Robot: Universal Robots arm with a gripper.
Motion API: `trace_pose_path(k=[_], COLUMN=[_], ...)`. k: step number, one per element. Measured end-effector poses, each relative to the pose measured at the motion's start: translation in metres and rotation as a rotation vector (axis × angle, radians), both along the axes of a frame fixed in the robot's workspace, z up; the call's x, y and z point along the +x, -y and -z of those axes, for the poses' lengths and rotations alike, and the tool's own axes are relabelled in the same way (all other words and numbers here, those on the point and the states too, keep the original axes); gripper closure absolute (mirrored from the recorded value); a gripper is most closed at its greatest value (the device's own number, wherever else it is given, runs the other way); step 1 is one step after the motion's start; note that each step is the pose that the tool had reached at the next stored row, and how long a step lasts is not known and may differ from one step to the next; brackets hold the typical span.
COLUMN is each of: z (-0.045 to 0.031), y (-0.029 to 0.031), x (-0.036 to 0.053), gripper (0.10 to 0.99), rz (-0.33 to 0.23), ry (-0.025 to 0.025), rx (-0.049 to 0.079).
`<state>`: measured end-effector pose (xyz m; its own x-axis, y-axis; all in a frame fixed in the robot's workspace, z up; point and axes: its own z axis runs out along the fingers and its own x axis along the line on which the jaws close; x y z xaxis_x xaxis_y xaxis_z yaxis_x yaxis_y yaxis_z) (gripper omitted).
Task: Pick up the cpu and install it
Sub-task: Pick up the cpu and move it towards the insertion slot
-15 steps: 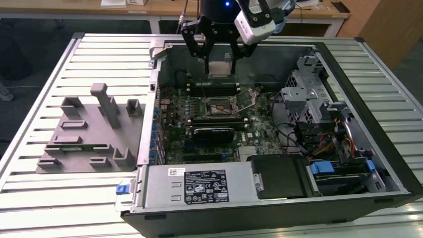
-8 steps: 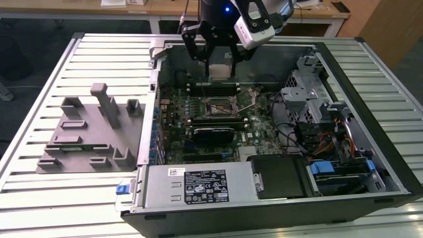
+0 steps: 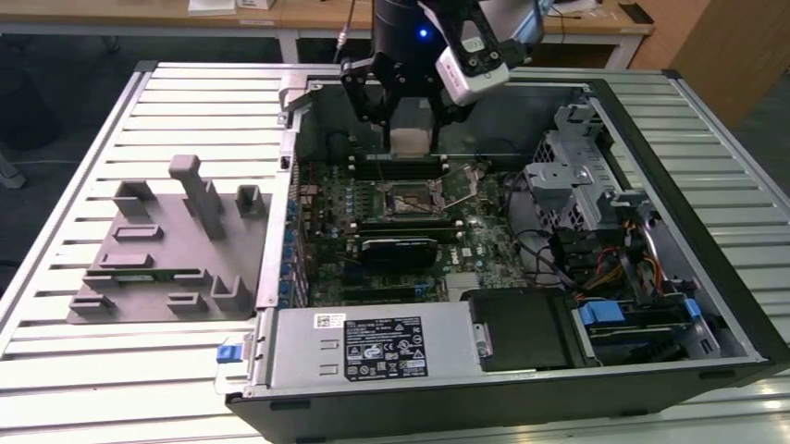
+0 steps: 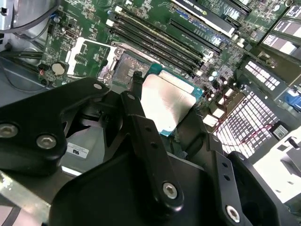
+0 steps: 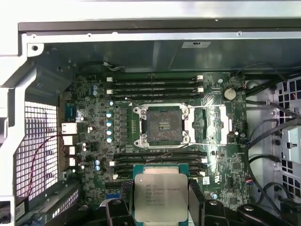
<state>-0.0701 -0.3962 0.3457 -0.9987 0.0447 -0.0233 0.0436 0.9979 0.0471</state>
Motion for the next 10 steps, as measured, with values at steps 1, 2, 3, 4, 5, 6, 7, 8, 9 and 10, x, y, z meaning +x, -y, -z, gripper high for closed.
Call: trace_pose_path(k=[1, 2, 3, 4, 5, 6, 7, 8, 9, 10], z=[0.0014, 0.0027, 0.0041, 0.0055, 0.007, 0.0086, 0.0101, 0.0118, 0.0138, 0.0156], y=[0.0, 0.0, 0.0, 0.0, 0.0, 0.0, 0.0, 0.0, 0.0, 0.0], x=[0.0, 0.0001, 0.0001, 0.0002, 0.0002, 0.0003, 0.0003, 0.0003, 0.0003, 0.0003], gripper=[0.545, 0.545, 0.545, 0.545, 0.545, 0.545, 0.545, 0.545, 0.545, 0.545], rz=[0.0, 0.0, 0.0, 0.0, 0.0, 0.0, 0.0, 0.0, 0.0, 0.0], ry=[0.0, -0.0001, -0.0001, -0.0001, -0.0001, 0.0, 0.0, 0.0, 0.0, 0.0], rx=[0.0, 0.0, 0.0, 0.0, 0.0, 0.0, 0.0, 0.0, 0.0, 0.0])
